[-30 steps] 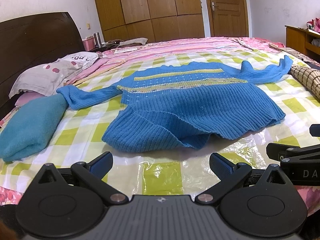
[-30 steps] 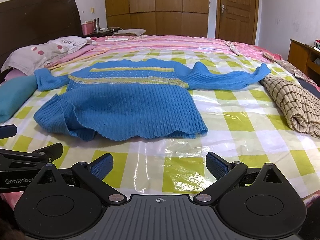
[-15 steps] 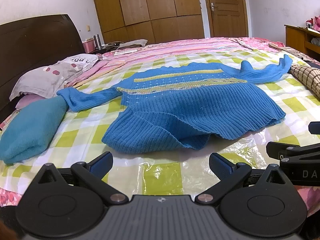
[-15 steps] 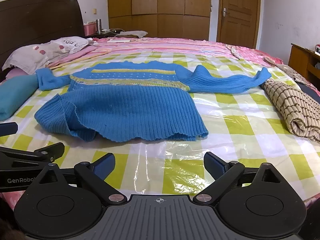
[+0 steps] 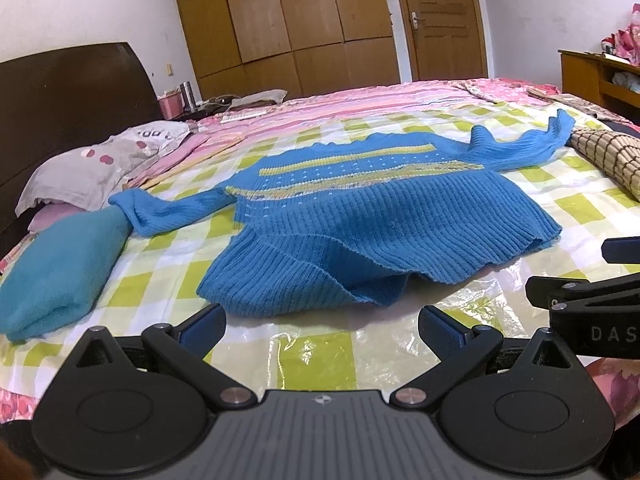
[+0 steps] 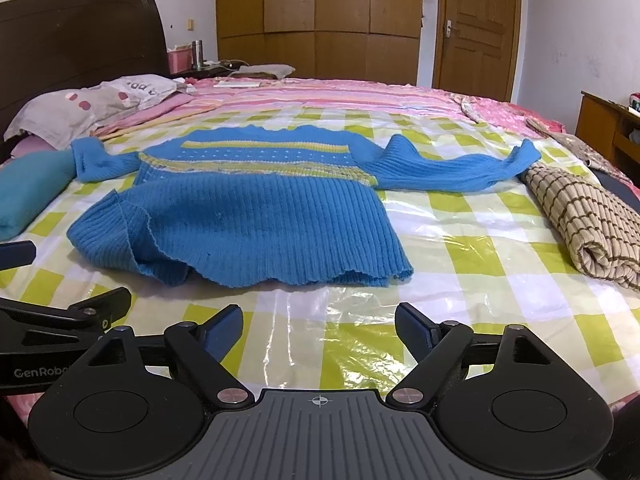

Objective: Fold small clothes

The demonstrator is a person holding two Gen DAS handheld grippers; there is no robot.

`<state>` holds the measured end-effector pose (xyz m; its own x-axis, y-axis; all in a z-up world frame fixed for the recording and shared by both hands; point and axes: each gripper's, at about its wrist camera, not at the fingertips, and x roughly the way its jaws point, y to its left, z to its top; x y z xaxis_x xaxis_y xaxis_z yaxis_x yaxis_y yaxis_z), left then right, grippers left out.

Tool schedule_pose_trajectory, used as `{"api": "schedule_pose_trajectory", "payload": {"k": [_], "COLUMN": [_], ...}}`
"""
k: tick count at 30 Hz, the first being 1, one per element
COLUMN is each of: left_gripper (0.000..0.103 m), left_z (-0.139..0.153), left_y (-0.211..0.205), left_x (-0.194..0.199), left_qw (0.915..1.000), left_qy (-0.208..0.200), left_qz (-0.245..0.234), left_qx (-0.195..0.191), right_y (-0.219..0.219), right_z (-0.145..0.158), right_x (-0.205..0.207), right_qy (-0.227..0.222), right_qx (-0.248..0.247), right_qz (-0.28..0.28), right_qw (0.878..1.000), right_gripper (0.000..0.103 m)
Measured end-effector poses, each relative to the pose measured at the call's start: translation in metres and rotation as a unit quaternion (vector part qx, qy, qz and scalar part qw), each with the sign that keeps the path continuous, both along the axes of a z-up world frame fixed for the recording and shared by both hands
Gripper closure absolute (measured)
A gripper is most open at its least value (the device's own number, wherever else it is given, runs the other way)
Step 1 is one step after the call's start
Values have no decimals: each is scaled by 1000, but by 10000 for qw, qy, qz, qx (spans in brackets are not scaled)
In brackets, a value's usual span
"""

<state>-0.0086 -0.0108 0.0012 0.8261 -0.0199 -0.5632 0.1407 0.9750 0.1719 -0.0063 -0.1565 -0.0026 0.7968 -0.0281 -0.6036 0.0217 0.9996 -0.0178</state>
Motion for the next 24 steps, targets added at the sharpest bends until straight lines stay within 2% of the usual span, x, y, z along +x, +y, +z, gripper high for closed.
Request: {"api": "schedule_pose_trajectory", "payload": {"k": [11, 24], "left_gripper": [0, 0], "left_z": [0, 0], "left_y": [-1, 2], "left_x": [0, 4], "left_qw": [10000, 9998], "left_qy": [-5, 138], "left_qz": [-17, 6], "left_qx": [-33, -168], "right_y": [-3, 1], "right_z": [-1, -2], "right_x": [0, -1], "right_qy": [12, 32], "right_qx": [70, 141], "right_qz": [8, 145], "right_qw": [10000, 9998], "right_gripper": [23, 37]}}
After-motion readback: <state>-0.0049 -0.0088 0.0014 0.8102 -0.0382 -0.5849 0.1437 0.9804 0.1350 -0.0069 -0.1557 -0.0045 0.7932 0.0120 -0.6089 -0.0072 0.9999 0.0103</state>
